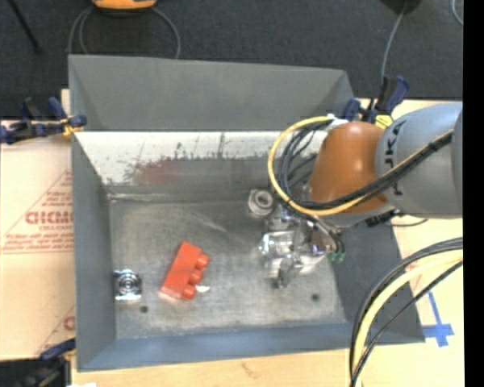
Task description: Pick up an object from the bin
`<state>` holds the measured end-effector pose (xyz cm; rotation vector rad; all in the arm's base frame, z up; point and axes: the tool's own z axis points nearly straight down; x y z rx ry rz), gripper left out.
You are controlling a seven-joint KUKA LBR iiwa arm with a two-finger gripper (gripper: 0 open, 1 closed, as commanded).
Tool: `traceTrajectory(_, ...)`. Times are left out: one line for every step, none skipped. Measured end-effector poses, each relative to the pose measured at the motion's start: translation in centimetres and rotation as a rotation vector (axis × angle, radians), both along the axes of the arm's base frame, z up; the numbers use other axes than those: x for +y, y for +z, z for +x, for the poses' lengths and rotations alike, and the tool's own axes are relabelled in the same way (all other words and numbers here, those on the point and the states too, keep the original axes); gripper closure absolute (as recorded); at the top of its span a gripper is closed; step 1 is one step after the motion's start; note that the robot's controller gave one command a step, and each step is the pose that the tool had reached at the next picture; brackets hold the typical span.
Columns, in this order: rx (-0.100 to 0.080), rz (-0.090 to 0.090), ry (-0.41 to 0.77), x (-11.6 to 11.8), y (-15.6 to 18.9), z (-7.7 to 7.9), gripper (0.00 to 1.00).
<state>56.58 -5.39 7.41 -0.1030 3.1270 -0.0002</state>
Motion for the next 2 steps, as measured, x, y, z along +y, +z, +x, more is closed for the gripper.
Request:
traceTrajectory(-0.006,0.0,-0.001,0.0,0.2,0.2,1.0)
traceTrajectory(0.004,-0.005,0.157,-2.9,17.8,1.0,1.0)
